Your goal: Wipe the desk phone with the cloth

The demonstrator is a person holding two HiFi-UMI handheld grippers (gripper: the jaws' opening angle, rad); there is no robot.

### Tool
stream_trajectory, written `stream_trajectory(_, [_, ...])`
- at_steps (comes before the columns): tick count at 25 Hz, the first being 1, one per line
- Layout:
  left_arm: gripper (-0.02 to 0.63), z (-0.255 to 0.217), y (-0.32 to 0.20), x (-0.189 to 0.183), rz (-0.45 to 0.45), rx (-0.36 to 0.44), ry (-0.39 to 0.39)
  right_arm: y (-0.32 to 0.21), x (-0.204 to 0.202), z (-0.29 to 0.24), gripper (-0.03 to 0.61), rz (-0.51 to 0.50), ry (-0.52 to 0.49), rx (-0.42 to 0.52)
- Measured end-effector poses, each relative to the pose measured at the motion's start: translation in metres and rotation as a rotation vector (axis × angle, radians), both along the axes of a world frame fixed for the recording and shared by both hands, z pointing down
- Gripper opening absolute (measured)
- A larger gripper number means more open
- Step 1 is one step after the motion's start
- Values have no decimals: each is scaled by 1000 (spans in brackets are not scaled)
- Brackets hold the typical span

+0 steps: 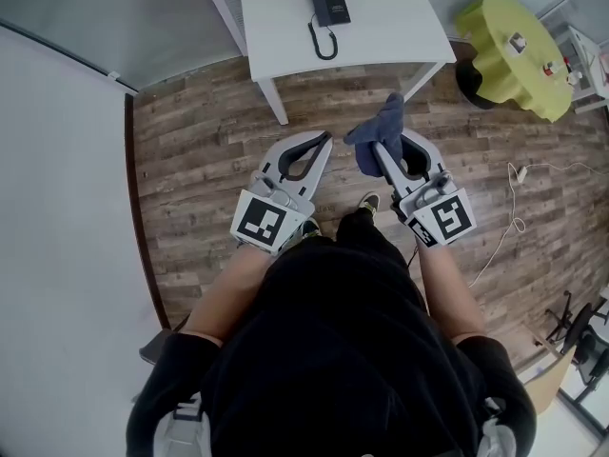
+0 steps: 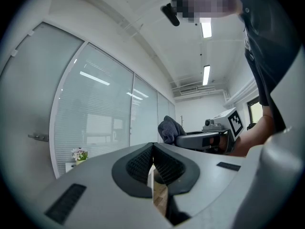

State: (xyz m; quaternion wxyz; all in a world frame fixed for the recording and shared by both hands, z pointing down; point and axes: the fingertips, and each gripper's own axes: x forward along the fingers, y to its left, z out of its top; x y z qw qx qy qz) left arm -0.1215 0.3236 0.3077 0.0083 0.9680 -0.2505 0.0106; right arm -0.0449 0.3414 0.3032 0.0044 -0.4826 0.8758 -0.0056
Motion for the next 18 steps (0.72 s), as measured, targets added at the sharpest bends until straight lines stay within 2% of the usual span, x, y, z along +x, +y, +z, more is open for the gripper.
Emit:
stream_trajectory(6, [11, 6, -30, 34, -8, 1, -7, -36, 30, 4, 109, -7, -11, -2])
stream_trajectory(18, [11, 6, -100, 131, -85, 20, -61, -119, 119, 4, 109, -114, -40, 0])
